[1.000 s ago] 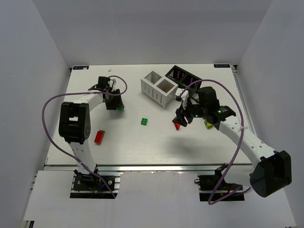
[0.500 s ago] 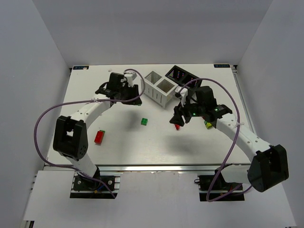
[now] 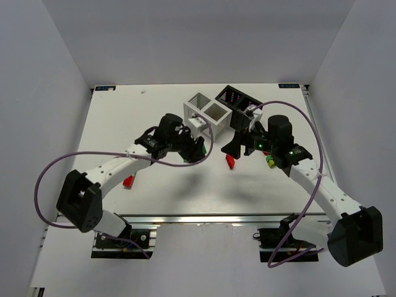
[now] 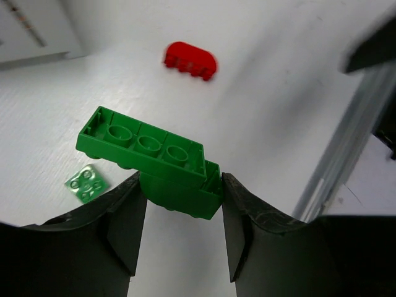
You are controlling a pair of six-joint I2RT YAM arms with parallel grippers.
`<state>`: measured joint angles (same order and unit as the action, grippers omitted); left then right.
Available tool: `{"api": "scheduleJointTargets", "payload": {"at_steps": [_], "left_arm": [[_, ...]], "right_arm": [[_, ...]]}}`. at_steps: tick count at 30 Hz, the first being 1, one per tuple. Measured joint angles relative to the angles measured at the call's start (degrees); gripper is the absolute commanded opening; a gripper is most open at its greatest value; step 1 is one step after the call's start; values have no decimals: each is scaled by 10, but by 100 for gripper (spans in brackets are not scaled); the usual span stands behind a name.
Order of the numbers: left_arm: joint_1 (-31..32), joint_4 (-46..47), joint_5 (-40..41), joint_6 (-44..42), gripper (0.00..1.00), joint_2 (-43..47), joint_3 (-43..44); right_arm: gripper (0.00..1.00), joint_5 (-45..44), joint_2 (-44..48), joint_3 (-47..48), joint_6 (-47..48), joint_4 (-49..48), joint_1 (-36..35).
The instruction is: Sort the legos into containers by color
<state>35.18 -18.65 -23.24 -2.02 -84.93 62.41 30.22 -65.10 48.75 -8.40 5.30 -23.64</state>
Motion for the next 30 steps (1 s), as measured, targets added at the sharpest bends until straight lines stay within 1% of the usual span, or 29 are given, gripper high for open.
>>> {"api": "scheduleJointTargets", "payload": {"at_steps": [4,8,11,21,30], "left_arm": [[40,30,-19,-40,45,59,-47],[59,68,-39,-76,45,113,-90],[70,87,-48,-98,45,137,-114],[96,112,-60,-121,44,120,-121],[111,118,-60,-121,44,112,-121]], "right_arm": [[81,12,6,-10,-36,-28,3],[79,20,3,-21,-63,-42,3],[79,37,-1,-27,-79,-50,3],[79,133,2,-58,-130,-111,3],[78,138,2,-63,-139,-130,-18]]}}
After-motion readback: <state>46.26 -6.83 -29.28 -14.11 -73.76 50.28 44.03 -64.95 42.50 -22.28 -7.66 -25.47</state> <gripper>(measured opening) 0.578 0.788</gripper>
